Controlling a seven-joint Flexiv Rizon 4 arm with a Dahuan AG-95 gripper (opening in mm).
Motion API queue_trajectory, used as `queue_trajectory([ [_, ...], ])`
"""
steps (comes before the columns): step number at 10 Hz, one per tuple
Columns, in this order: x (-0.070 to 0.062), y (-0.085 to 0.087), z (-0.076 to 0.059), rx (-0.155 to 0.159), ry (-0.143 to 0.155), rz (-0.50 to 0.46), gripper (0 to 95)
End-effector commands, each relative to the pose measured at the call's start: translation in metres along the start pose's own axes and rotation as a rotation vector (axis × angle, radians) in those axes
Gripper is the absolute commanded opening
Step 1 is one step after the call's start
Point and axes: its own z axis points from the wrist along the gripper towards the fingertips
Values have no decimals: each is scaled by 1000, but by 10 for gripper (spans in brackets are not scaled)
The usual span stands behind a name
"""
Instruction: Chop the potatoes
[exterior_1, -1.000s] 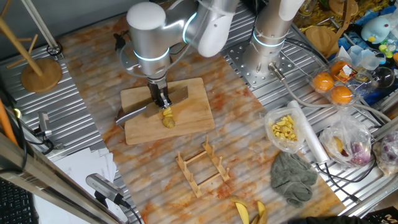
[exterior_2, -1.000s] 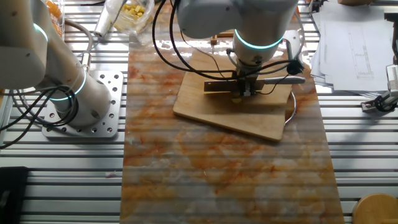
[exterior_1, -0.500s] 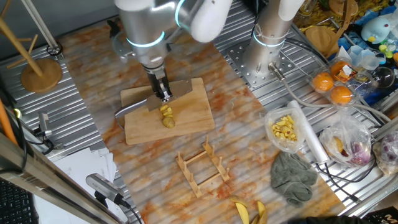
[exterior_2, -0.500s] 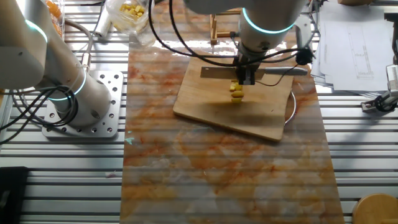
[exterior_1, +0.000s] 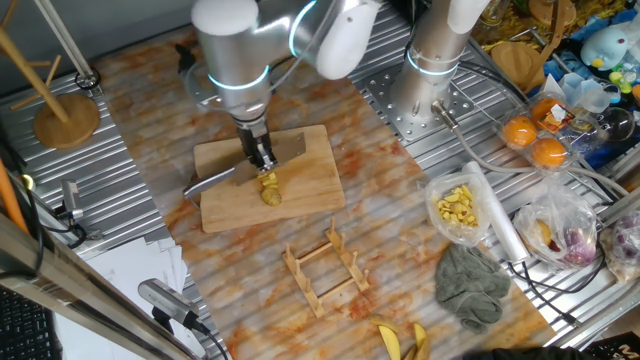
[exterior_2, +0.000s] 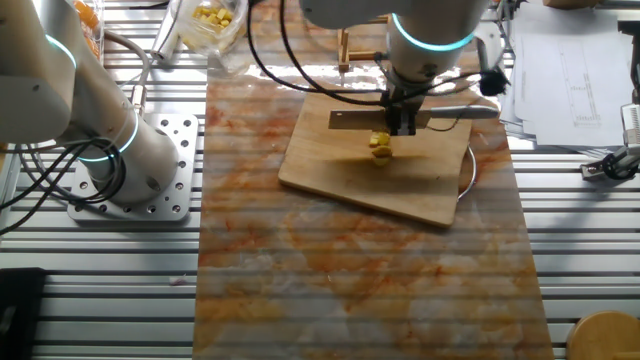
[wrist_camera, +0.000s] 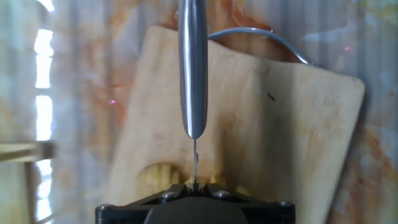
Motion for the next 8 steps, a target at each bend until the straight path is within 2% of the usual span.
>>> queue_trajectory([
  [1,-3,1,1,-131,11,186,0],
  [2,-3,1,0,-163,20,265,0],
  [4,-2,1,-1,-157,20,275,0],
  [5,0,0,0,-185,28,269,0],
  [8,4,1,-4,-177,48,168,0],
])
